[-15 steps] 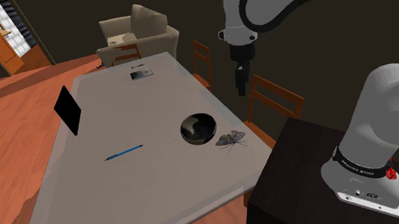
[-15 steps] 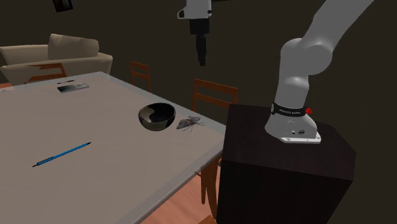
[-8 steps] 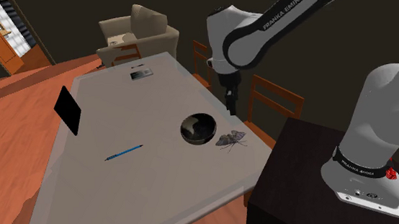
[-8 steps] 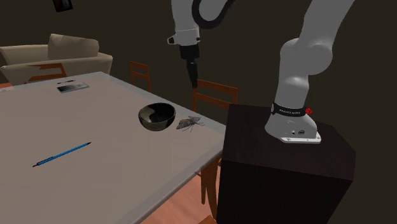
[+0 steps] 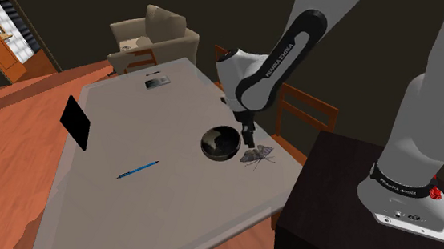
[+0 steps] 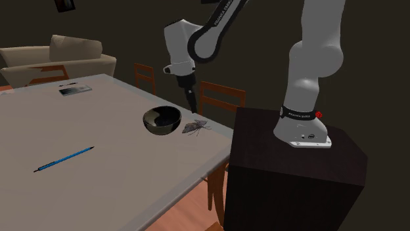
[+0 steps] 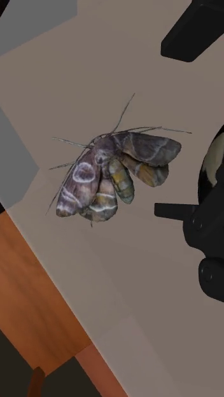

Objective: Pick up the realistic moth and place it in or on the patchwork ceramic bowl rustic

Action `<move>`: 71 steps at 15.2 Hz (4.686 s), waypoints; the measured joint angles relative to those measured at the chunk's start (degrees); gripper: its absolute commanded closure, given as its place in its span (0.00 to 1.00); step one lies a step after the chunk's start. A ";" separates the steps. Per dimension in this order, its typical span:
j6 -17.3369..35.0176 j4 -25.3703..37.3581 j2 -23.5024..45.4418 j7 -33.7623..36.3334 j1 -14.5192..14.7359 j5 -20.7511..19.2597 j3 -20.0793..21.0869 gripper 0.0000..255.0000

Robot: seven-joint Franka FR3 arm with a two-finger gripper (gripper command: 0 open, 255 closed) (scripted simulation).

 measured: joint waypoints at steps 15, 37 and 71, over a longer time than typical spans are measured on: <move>10.37 2.86 14.96 3.66 0.99 -6.18 -1.19 0.00; 5.64 2.38 9.62 1.98 0.65 -4.35 -0.36 1.00; -20.71 27.70 8.56 -1.47 1.99 0.12 1.67 1.00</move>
